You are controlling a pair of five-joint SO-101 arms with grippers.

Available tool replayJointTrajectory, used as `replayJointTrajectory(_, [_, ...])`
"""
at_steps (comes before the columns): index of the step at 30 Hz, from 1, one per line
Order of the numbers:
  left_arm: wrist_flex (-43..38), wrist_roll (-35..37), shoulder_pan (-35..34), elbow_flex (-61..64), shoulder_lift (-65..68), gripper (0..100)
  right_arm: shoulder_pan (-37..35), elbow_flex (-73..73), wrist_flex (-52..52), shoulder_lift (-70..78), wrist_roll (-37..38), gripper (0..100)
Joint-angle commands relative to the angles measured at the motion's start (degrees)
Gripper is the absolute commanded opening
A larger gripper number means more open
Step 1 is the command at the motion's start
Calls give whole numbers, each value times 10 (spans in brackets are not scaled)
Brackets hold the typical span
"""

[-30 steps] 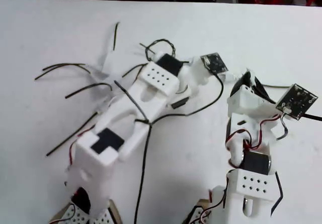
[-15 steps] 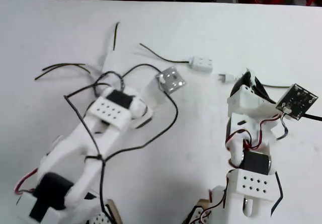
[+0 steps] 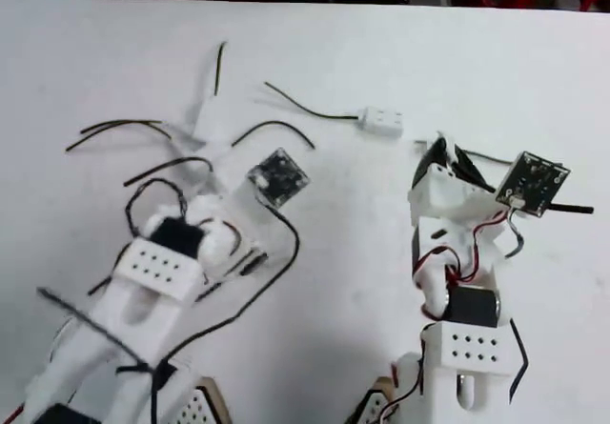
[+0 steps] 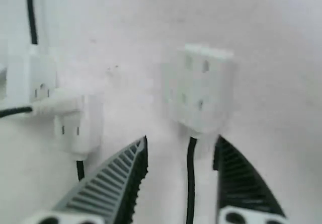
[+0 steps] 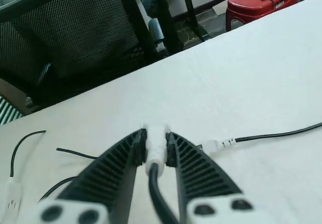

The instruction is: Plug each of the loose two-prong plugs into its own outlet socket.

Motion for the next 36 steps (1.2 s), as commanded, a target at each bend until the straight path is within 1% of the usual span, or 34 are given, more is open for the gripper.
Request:
replayJointTrajectory(1, [-2,10,-33,20,-95,267,-14,-6,3,-8,9,17])
replayJointTrajectory(5, [-4,13,-74,46,-148,267,-51,-6,25,-8,47,17])
replayJointTrajectory(9, [-4,14,-113,67,-172,267,-119,-7,71,-8,84,17])
replayJointTrajectory(12, [-4,17,-165,77,-183,244,-176,-14,115,-8,109,17])
replayJointTrajectory(15, [-4,37,-220,93,-203,212,-226,-32,163,-7,123,17])
replayJointTrajectory(19, [-4,42,-268,132,-241,207,-293,-46,215,-7,142,17])
replayJointTrajectory(21, [-10,42,-280,154,-263,207,-323,-45,224,-7,144,17])
replayJointTrajectory(23, [-33,43,-289,184,-283,207,-346,-45,226,7,145,17])
replayJointTrajectory(25, [-53,43,-291,210,-301,207,-365,-46,221,39,145,17])
replayJointTrajectory(28, [-56,43,-291,220,-320,207,-390,-55,205,112,145,17])
replayJointTrajectory(36, [-56,43,-291,228,-326,207,-395,-108,163,268,148,17])
